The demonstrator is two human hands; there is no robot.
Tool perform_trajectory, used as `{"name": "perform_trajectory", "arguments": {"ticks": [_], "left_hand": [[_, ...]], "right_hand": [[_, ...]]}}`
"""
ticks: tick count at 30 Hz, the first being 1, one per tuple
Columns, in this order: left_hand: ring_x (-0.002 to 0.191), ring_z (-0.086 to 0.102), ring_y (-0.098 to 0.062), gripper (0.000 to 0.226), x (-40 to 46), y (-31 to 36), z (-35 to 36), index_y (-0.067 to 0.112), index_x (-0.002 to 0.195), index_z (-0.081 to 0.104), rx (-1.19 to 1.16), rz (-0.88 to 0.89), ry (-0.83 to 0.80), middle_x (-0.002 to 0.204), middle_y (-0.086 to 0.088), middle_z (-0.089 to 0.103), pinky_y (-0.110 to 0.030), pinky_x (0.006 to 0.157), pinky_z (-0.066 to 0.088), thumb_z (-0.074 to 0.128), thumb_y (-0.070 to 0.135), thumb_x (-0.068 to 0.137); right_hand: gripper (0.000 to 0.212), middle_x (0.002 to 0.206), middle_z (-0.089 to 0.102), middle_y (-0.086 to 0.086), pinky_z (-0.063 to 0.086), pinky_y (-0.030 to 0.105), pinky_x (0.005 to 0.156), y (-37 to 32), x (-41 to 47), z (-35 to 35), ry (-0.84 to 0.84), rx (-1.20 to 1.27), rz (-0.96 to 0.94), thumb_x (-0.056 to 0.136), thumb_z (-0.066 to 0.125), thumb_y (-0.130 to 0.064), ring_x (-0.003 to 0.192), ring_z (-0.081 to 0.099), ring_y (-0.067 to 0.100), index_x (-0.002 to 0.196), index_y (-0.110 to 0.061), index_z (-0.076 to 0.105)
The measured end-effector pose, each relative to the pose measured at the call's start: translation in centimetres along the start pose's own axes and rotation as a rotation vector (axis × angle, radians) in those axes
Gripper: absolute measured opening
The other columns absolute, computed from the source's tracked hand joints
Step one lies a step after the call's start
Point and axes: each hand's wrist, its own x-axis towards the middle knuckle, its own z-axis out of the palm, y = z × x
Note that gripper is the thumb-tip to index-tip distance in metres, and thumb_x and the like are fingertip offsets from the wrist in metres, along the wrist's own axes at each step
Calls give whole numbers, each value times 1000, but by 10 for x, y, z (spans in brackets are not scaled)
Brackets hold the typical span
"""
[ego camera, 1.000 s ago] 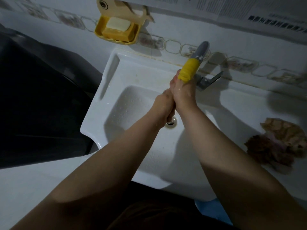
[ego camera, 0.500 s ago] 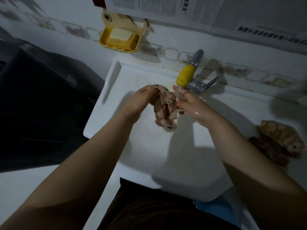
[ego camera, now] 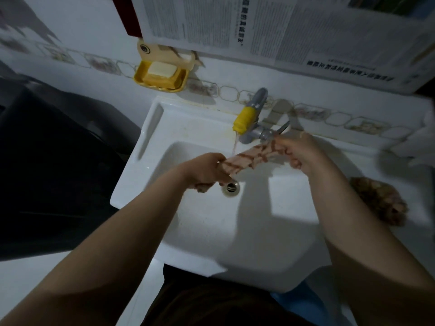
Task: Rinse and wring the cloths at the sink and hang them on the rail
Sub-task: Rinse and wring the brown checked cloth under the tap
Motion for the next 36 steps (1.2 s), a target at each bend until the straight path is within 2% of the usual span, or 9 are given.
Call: {"name": "perform_trajectory", "arguments": {"ticks": [3, 5, 10, 13, 16, 23, 27, 32, 36], "left_hand": [[66, 66, -33, 11, 8, -1, 10, 9, 95, 58, 138, -33, -1, 86, -12, 72, -41, 63, 55, 59, 12, 85], [72, 67, -22, 15, 10, -9, 13, 10, 99, 57, 151, -52, 12, 89, -7, 69, -32, 67, 54, 55, 7, 84], [76, 67, -29, 14, 9, -46, 16, 10, 94, 55, 28, -35, 143, 84, -11, 68, -37, 67, 56, 60, 8, 81], [80, 60, -26, 2, 8, -63, 10, 16, 89, 53, 327, -33, 199, 84, -4, 61, -30, 67, 44, 53, 16, 92], [67, 55, -17, 9, 2, -67, 8, 12, 89, 57, 230, -87, 79, 86, -3, 65, -27, 63, 42, 50, 13, 95], [53, 51, -20, 17, -8, -70, 20, 8, 88, 45, -152, -174, -272, 62, -7, 48, -29, 54, 50, 55, 19, 97], [52, 40, -8, 31, -19, -87, 31, 9, 100, 59, -124, -201, -204, 71, 2, 52, -20, 44, 34, 60, 38, 92], [52, 37, -6, 43, -21, -91, 63, 9, 102, 57, -685, -225, -206, 71, 3, 51, -19, 49, 27, 49, 51, 94], [64, 60, -18, 101, -14, -63, 82, 1, 98, 64, -1503, -108, -354, 85, -8, 65, -25, 58, 49, 21, 89, 72]], "right_hand": [[40, 105, 69, 12, 57, 31, 64, -4, 6, 15, -107, 3, -94, 77, 74, -24, 79, 66, 22, 112, -15, 55], [73, 118, 64, 7, 55, 40, 86, -13, 5, 24, -147, -11, -108, 72, 75, -30, 99, 65, 23, 134, -14, 39], [28, 88, 58, -4, 36, 17, 48, -19, -7, -9, -256, -458, -221, 88, 65, -33, 65, 51, 3, 113, -23, 56], [43, 61, 44, -1, 26, 20, 43, -6, -8, -39, -436, -715, -93, 82, 62, -55, 50, 35, 11, 87, -13, 61], [42, 59, 38, -1, 22, 21, 42, 6, -4, -54, -495, -589, 38, 81, 64, -53, 48, 28, 11, 80, -12, 57], [50, 59, 32, 2, 21, 20, 45, 14, 5, -37, -114, -270, 139, 75, 67, -62, 46, 25, 12, 88, -15, 52], [50, 56, 32, -4, 17, 13, 34, 34, 11, -30, -103, 63, 325, 72, 60, -71, 42, 21, 5, 84, -28, 38], [23, 56, 41, 1, 22, 13, 32, 12, -17, -1, -195, 379, 264, 96, 52, -16, 30, 30, 4, 74, -15, 46], [18, 68, 57, 3, 38, 17, 45, -2, -85, 51, -366, 155, -122, 92, 55, -2, 47, 52, 4, 81, -15, 58]]}}
